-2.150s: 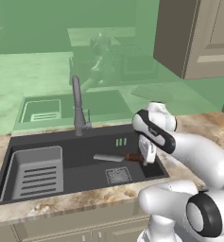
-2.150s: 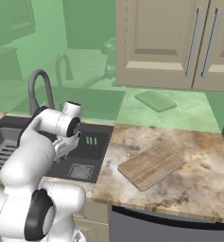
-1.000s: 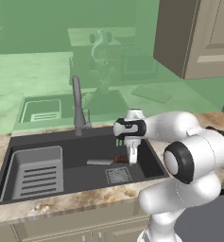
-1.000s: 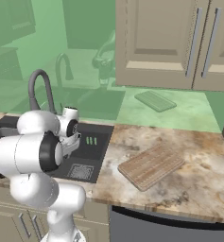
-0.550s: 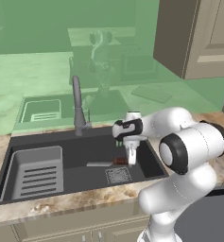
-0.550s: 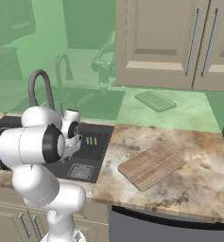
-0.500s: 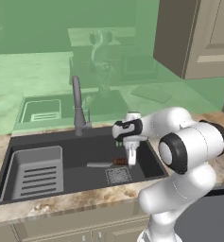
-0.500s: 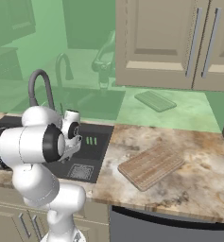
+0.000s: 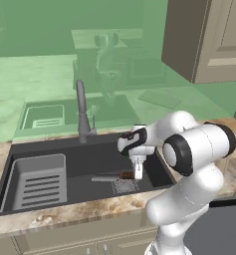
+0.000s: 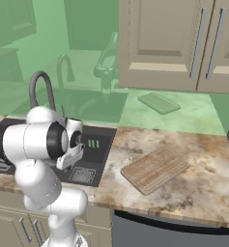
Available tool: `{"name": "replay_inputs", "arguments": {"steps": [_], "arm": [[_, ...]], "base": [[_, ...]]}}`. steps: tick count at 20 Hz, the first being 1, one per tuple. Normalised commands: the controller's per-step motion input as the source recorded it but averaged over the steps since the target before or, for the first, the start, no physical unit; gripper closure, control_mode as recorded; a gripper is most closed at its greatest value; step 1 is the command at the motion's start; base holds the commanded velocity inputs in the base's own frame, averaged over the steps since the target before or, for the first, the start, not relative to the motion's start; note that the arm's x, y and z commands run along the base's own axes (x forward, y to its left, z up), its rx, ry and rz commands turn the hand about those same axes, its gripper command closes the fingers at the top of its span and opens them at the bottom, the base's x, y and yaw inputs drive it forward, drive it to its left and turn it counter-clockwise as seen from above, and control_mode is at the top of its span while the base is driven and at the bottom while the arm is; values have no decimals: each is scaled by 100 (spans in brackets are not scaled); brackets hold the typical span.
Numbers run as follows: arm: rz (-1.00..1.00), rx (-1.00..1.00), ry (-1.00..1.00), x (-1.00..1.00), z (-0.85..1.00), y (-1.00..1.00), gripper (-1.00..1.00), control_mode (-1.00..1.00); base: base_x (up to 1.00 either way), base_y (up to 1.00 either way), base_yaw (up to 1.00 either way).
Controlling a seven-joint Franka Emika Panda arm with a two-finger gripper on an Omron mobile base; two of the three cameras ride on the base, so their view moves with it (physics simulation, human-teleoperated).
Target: Move the cutting board and knife to the sink. Then move spray from the cabinet to the counter.
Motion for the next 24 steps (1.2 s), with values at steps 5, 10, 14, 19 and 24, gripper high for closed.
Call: {"name": "replay_inputs", "arguments": {"steps": [5,10,14,19,24], "arm": [[0,0,0,0,-21,0,100,-100],[0,0,0,0,-16,0,100,-100],[0,0,0,3,-14,0,100,-100],[0,0,0,6,-12,0,100,-100],[0,0,0,8,-10,1,100,-100]], "base": [[0,0,0],[0,0,0],[0,0,0],[0,0,0],[0,0,0]]}}
